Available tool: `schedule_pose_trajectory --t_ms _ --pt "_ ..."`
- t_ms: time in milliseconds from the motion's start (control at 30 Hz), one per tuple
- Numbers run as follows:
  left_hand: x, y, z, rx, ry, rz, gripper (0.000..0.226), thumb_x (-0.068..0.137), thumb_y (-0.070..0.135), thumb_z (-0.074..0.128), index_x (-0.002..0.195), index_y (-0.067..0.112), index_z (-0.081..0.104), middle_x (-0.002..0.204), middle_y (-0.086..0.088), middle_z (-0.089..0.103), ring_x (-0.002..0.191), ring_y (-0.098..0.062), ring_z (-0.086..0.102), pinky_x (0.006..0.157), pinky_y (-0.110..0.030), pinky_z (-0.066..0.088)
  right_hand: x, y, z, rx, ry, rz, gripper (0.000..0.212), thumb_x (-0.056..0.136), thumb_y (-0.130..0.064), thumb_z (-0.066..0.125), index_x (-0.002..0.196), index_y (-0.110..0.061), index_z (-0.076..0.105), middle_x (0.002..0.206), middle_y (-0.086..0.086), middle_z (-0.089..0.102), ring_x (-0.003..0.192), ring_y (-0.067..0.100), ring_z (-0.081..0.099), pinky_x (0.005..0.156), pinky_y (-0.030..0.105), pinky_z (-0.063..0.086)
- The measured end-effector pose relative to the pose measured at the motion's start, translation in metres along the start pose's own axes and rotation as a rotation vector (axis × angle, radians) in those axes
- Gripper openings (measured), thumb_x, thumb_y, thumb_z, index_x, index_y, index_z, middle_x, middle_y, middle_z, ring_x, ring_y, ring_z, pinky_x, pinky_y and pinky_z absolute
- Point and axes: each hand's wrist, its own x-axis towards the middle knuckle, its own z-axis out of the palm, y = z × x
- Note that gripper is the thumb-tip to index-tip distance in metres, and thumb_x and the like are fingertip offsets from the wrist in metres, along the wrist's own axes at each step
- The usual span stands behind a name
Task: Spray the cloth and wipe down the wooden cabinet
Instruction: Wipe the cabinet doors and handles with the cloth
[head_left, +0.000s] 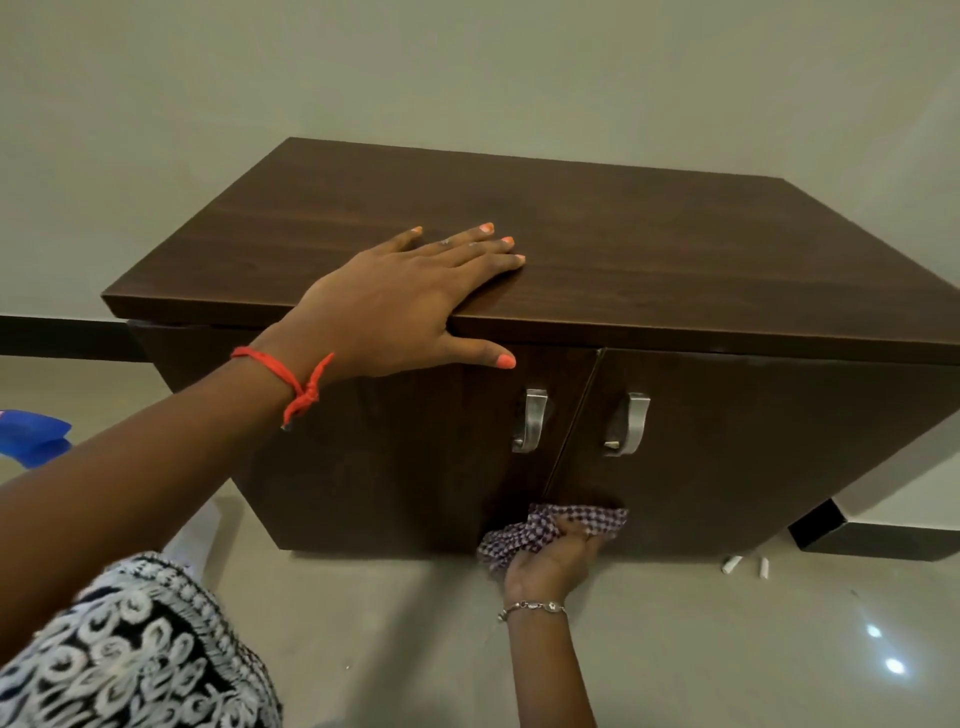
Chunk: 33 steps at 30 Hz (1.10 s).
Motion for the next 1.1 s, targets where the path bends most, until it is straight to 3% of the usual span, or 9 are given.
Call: schedule_pose_trajectory --t_ms 100,200,267,333,433,600,800,933,1100 --pt "0.000 0.000 -0.001 -0.004 -0.004 -0.006 0.093 0.066 0.083 0.016 0.145 0.035 0.005 0.155 0.013 0.002 0.134 0.005 -0.010 0.114 -0.037 0.002 -0.008 -0.051 0.006 0.129 0.016 -0.201 0.079 0.086 0.006 0.047 0.147 -0.033 0.014 0.147 -0.001 0.033 0.122 0.020 0.042 0.101 0.041 0.036" --pt "-0.001 0.001 -0.001 -0.015 -0.010 -0.006 0.094 0.065 0.084 0.014 0.145 0.035 0.004 0.155 0.014 0.002 0.135 0.004 -0.011 0.115 -0.037 0.001 -0.008 -0.100 0.004 -0.015 -0.027 -0.689 0.072 0.083 0.004 0.056 0.142 -0.027 0.028 0.151 0.002 0.029 0.135 0.019 0.034 0.107 0.050 0.035" --pt "-0.001 0.002 -0.002 -0.020 -0.020 -0.006 0.094 0.065 0.084 0.013 0.145 0.036 0.004 0.154 0.014 0.000 0.135 0.004 -0.012 0.114 -0.037 0.000 -0.007 -0.125 0.004 -0.239 -0.113 -1.046 0.066 0.083 -0.007 0.058 0.138 -0.036 0.035 0.150 0.007 0.031 0.137 0.023 0.031 0.109 0.047 0.035" --pt "-0.001 0.002 -0.003 -0.015 -0.028 -0.012 0.094 0.064 0.084 0.012 0.144 0.036 0.002 0.154 0.014 -0.001 0.135 0.004 -0.012 0.114 -0.036 -0.001 -0.001 -0.138 0.004 -0.510 -0.173 -1.353 0.062 0.085 -0.002 0.056 0.139 -0.024 0.036 0.150 0.009 0.027 0.139 0.026 0.026 0.114 0.038 0.025" --pt "-0.001 0.001 -0.003 -0.007 -0.029 -0.022 0.094 0.063 0.085 0.011 0.144 0.038 0.001 0.154 0.015 -0.002 0.135 0.004 -0.013 0.114 -0.035 -0.002 0.021 -0.124 -0.014 -0.864 -0.251 -1.613 0.062 0.088 -0.001 0.043 0.145 -0.017 0.024 0.155 0.003 0.012 0.142 0.027 0.011 0.116 0.047 0.014" --pt "0.000 0.002 -0.003 -0.020 -0.053 -0.030 0.094 0.063 0.086 0.013 0.144 0.039 -0.001 0.153 0.017 -0.002 0.135 0.005 -0.012 0.114 -0.034 0.000 0.041 -0.120 -0.031 -0.989 -0.246 -1.623 0.071 0.089 -0.013 0.039 0.147 -0.036 0.004 0.156 -0.015 -0.006 0.144 0.014 -0.001 0.115 0.047 0.004" --pt "0.000 0.001 -0.003 -0.031 -0.062 -0.030 0.094 0.063 0.086 0.013 0.143 0.040 -0.001 0.152 0.018 -0.003 0.135 0.004 -0.011 0.114 -0.034 -0.001 0.024 -0.135 -0.006 -0.964 -0.285 -1.743 0.071 0.091 -0.010 0.040 0.148 -0.030 0.003 0.156 -0.013 -0.008 0.144 0.017 -0.003 0.114 0.052 0.002" --pt "0.000 0.000 -0.004 -0.034 -0.066 -0.042 0.094 0.063 0.087 0.013 0.143 0.041 -0.002 0.152 0.018 -0.003 0.136 0.003 -0.008 0.114 -0.034 0.000 0.046 -0.147 -0.017 -1.063 -0.312 -1.905 0.074 0.087 -0.011 0.045 0.148 -0.030 0.008 0.157 -0.011 -0.004 0.144 0.015 0.001 0.111 0.056 0.010" --pt "-0.001 -0.001 -0.001 -0.034 -0.056 -0.040 0.093 0.064 0.087 0.015 0.143 0.042 -0.001 0.153 0.017 0.000 0.136 0.003 -0.005 0.114 -0.034 0.001 0.031 -0.148 -0.014 -0.879 -0.274 -1.636 0.057 0.087 -0.001 0.043 0.139 -0.021 0.035 0.149 0.006 0.015 0.144 0.014 0.004 0.108 0.058 0.027"
